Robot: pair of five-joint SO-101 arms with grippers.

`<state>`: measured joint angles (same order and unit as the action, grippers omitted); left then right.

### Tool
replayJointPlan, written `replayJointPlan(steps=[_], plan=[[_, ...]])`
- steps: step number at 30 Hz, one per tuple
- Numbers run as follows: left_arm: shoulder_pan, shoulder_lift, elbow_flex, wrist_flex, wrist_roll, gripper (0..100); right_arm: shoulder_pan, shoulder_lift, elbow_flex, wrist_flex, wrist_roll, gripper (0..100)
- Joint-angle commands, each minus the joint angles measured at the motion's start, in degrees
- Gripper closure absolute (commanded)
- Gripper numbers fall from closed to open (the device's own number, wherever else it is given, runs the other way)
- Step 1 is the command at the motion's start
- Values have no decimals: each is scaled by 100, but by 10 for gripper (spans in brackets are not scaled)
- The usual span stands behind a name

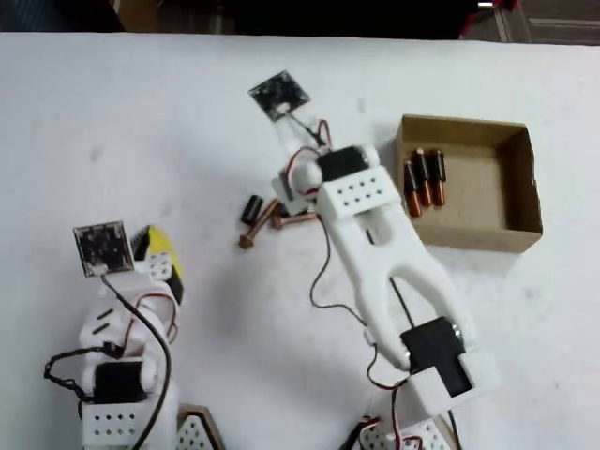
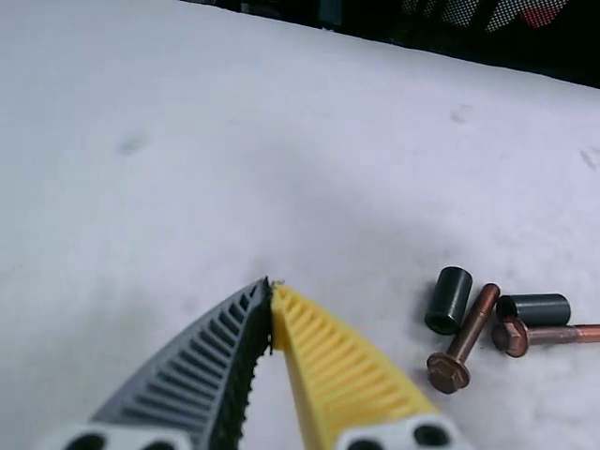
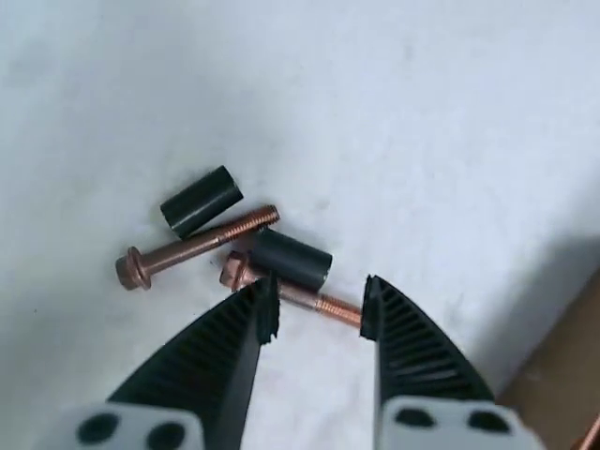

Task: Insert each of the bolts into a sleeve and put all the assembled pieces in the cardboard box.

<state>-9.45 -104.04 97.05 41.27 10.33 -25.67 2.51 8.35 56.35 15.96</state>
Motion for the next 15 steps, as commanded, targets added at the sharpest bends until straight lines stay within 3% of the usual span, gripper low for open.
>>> replayJointPlan(steps=[1,5,15], plan=[[-75,-66,-9,18,-70,978,-66,-259,404,-954,378,872],[-75,-66,-9,18,-70,978,-66,84,765,-1569,1090,872],[-75,-66,-9,18,-70,978,-57,1578,79,-1815,1213,872]])
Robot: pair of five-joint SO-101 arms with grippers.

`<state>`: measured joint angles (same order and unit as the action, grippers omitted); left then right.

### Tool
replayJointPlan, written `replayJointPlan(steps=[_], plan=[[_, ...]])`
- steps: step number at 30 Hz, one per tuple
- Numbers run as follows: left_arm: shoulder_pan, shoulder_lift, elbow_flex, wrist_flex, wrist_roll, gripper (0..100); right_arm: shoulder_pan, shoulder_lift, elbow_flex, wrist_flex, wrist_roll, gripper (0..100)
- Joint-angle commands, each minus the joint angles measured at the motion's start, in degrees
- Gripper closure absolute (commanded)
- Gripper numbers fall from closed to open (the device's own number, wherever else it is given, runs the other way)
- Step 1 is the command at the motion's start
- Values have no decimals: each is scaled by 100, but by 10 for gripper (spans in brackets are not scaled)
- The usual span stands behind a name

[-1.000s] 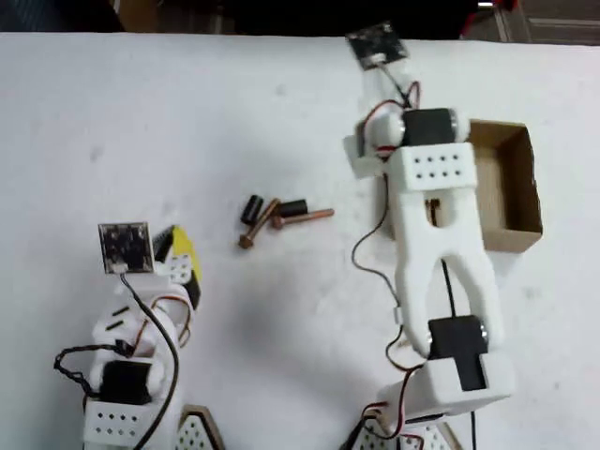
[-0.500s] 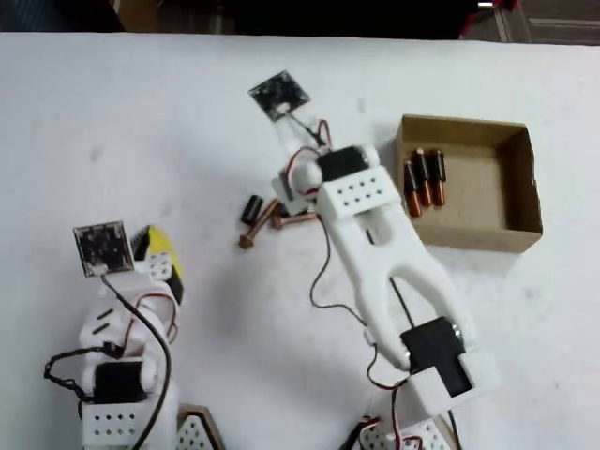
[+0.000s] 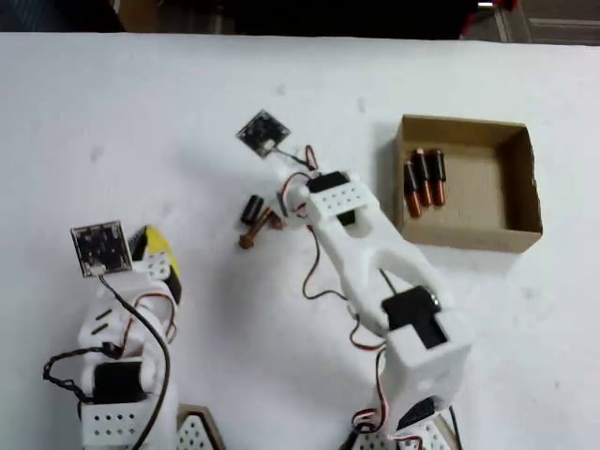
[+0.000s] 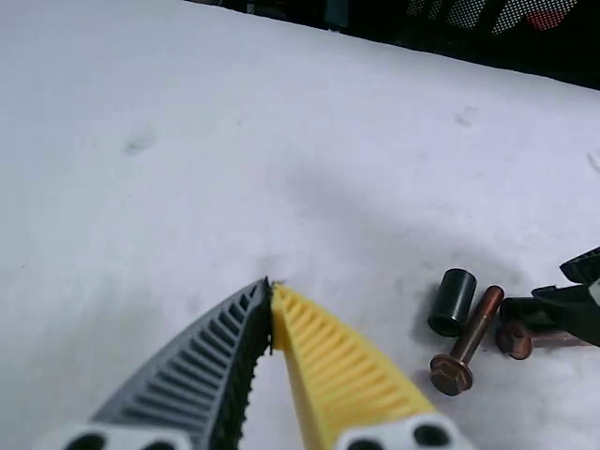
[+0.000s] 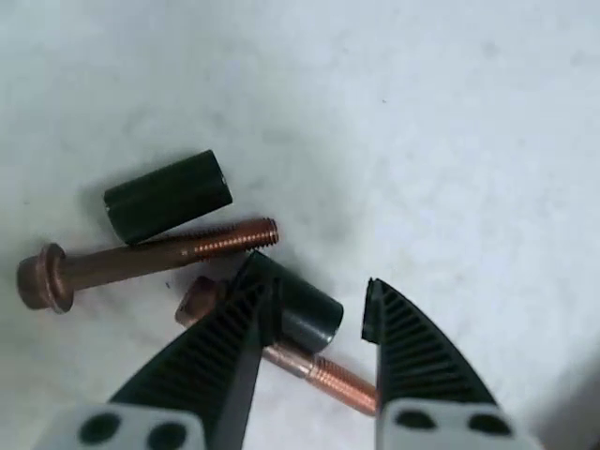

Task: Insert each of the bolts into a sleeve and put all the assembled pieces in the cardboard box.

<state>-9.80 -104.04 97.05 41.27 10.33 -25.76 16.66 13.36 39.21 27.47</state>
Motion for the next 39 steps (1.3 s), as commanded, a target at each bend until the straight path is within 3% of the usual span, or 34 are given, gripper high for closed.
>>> replayJointPlan(steps=[1,9,23,34,39], plan=[[-40,-66,-9,18,-70,978,-31,295,-501,-101,62,872],[-40,-66,-9,18,-70,978,-22,716,-651,-75,62,872],[-31,-66,-9,18,-70,978,-66,189,-659,945,-9,870],[-31,-66,-9,18,-70,978,-66,-277,-677,1349,-1486,869],[-31,-66,-9,18,-70,978,-31,-251,-668,1367,-2593,872]])
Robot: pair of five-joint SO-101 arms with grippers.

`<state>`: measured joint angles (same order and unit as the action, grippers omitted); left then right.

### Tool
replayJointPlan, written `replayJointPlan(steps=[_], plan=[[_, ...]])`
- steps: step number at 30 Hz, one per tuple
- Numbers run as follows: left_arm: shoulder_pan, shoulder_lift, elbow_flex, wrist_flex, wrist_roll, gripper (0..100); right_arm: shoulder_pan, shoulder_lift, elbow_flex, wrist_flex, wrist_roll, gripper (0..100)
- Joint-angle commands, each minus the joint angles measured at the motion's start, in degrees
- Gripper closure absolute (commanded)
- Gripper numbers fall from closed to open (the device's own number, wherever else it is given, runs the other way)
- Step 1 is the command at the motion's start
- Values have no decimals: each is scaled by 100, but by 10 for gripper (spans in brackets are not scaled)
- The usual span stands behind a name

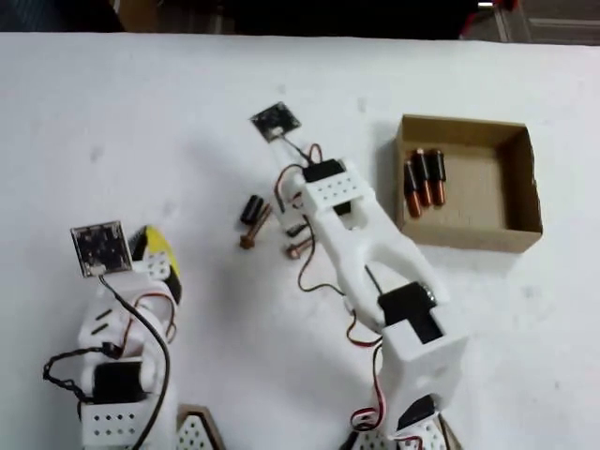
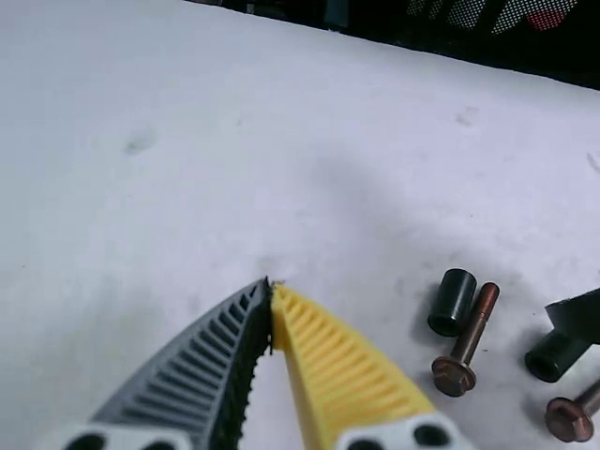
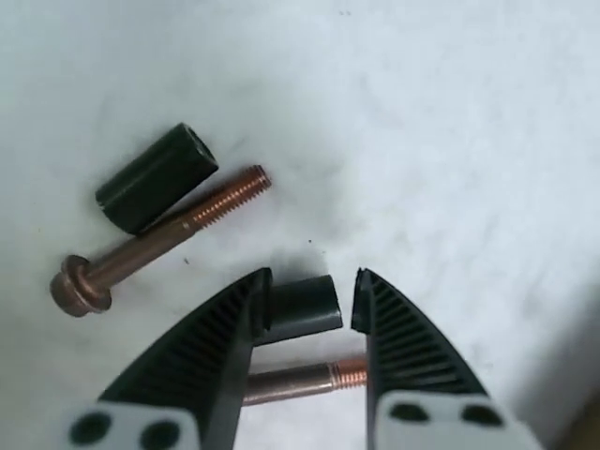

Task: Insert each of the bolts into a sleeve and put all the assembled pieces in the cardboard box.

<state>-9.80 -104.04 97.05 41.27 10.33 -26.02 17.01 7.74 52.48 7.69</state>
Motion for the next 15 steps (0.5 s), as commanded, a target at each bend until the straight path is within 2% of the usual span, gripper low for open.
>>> replayJointPlan(steps=[1,4,8,15], plan=[[-31,-66,-9,18,-70,978,-4,-286,-88,40,-932,872],[-31,-66,-9,18,-70,978,-31,-286,-79,48,-1758,872],[-31,-66,-9,18,-70,978,-40,-286,-88,251,-1987,872],[-31,-66,-9,18,-70,978,-40,-224,-79,532,-2866,872]])
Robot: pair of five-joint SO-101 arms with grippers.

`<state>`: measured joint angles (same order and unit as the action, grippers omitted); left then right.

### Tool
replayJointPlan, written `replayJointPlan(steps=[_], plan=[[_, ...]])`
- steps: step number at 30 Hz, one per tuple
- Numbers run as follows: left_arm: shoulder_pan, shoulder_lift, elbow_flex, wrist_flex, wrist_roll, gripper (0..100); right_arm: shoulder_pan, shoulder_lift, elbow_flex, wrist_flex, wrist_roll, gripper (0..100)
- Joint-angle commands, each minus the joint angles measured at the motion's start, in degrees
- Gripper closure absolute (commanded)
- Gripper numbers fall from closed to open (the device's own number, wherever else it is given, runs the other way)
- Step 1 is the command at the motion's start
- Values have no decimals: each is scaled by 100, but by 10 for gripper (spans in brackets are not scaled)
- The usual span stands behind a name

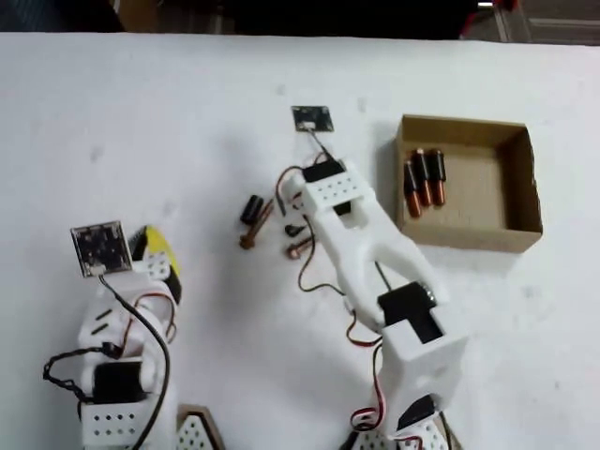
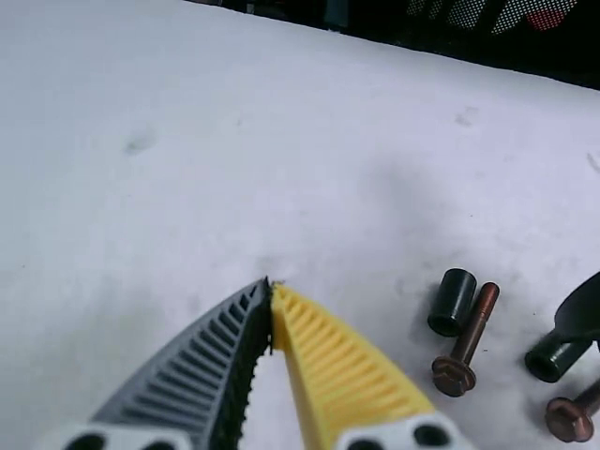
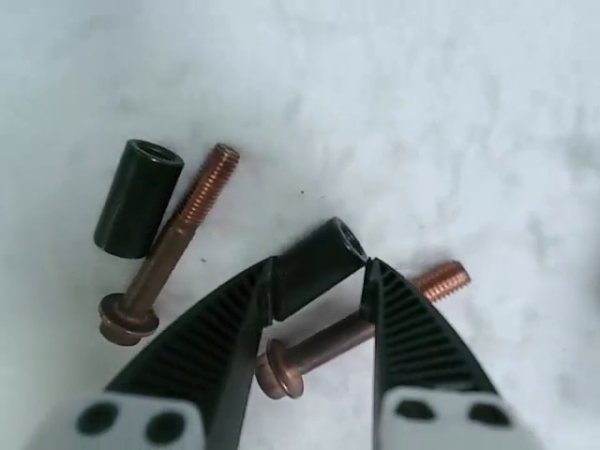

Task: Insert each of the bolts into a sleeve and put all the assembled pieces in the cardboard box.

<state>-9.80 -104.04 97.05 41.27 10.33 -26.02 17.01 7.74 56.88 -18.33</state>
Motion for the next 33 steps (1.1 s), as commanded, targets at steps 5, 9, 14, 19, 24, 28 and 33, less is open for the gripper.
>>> replayJointPlan(steps=[5,9,14,19,24,28,33], plan=[[-31,-66,-9,18,-70,978,-110,277,-123,-119,-369,872],[-31,-66,-9,18,-70,978,-180,374,-123,-268,-334,903],[-31,-66,-9,18,-70,978,-92,215,-123,-268,-316,967],[-31,-66,-9,18,-70,978,-101,101,-114,-251,281,983],[-22,-66,-9,18,-70,978,-92,-180,-97,-242,1081,981],[-22,-66,-9,18,-70,978,-92,-629,-79,-13,1600,981],[-22,-57,-9,18,-70,978,-84,-1349,-79,549,2092,981]])
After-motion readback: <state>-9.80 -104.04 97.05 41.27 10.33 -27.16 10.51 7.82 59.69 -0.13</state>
